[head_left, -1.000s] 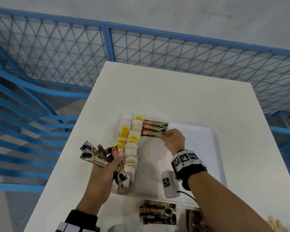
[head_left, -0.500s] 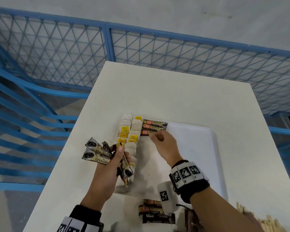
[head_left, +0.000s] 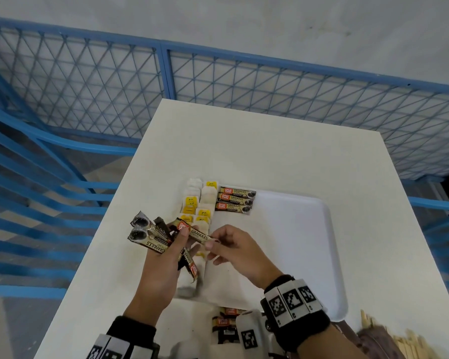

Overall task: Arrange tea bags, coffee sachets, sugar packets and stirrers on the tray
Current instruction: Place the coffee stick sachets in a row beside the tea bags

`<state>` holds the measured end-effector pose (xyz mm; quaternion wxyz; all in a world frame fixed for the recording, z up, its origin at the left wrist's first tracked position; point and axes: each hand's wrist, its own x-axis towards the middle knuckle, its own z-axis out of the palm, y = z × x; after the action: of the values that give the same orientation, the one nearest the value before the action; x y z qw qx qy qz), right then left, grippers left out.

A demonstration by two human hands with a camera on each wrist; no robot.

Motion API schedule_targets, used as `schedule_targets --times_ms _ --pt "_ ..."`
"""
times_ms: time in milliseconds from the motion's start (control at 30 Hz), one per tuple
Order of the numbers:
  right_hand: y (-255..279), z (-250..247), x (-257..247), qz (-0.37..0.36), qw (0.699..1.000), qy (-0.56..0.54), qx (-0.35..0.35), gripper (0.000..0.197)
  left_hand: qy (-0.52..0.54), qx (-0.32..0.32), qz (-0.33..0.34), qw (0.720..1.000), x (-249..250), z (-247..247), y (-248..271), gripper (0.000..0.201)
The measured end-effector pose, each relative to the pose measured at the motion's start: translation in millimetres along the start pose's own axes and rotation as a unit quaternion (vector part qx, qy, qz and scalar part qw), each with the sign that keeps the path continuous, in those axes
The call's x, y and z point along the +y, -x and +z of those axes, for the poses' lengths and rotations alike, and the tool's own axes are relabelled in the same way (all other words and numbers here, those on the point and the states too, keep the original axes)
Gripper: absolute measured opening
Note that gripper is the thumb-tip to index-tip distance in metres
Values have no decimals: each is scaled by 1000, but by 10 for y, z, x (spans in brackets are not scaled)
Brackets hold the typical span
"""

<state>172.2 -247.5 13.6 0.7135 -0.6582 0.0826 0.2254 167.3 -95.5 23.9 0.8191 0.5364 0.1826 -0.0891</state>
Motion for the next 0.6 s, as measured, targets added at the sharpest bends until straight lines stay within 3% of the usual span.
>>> schedule_targets --times_ms 133,333,600 --pt "-14 -133 -3 -19 994 -88 68 8 -21 2 -20 1000 -33 -32 -6 13" --pt "-128 -450 10 4 978 -99 182 3 -106 7 -19 994 -70 -80 8 2" --pt "-391 -691 222 54 965 -20 254 6 -158 -36 -39 986 -56 -92 49 26"
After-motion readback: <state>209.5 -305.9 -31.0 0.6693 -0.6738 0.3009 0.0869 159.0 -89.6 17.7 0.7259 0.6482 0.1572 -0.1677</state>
